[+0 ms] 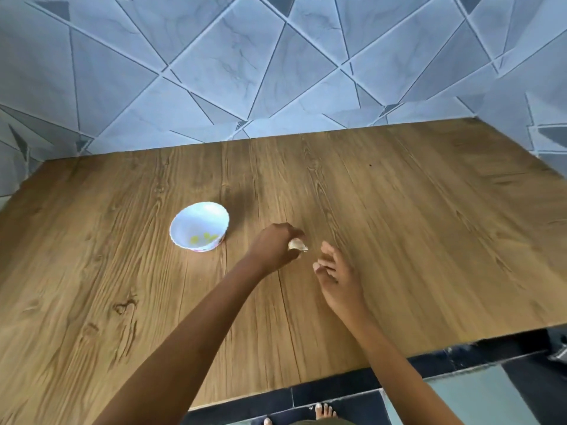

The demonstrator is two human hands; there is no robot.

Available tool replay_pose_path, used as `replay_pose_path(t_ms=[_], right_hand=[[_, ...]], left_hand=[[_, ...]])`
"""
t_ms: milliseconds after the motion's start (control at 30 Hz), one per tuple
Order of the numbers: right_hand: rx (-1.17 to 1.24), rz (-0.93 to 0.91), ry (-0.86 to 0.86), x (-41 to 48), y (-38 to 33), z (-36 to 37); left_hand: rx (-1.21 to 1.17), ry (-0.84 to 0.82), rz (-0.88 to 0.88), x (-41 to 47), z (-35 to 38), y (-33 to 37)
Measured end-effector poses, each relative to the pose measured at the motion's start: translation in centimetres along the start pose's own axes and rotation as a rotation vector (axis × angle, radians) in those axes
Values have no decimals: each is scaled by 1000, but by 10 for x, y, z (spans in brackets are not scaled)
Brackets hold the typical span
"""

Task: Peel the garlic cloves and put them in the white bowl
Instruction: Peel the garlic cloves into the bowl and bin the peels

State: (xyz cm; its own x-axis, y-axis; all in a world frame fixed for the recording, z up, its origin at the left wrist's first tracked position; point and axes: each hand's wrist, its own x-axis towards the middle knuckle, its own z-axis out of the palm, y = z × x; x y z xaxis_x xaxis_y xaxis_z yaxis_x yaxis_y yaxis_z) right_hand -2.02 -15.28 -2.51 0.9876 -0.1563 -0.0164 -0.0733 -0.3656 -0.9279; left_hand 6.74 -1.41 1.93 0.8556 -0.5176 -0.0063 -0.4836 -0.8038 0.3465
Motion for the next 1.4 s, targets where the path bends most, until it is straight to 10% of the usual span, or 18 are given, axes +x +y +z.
replay_pose_path(t_ms=[400, 1133, 1400], right_hand=[[823, 295, -236, 44, -8, -15], [763, 292, -158, 54, -10, 8], [-157, -297, 30, 79, -7, 5]], left_hand=[[-874, 199, -248, -11, 10, 18], [-865, 341, -429, -21, 14, 9], [-1159, 422, -625, -38, 9, -4]])
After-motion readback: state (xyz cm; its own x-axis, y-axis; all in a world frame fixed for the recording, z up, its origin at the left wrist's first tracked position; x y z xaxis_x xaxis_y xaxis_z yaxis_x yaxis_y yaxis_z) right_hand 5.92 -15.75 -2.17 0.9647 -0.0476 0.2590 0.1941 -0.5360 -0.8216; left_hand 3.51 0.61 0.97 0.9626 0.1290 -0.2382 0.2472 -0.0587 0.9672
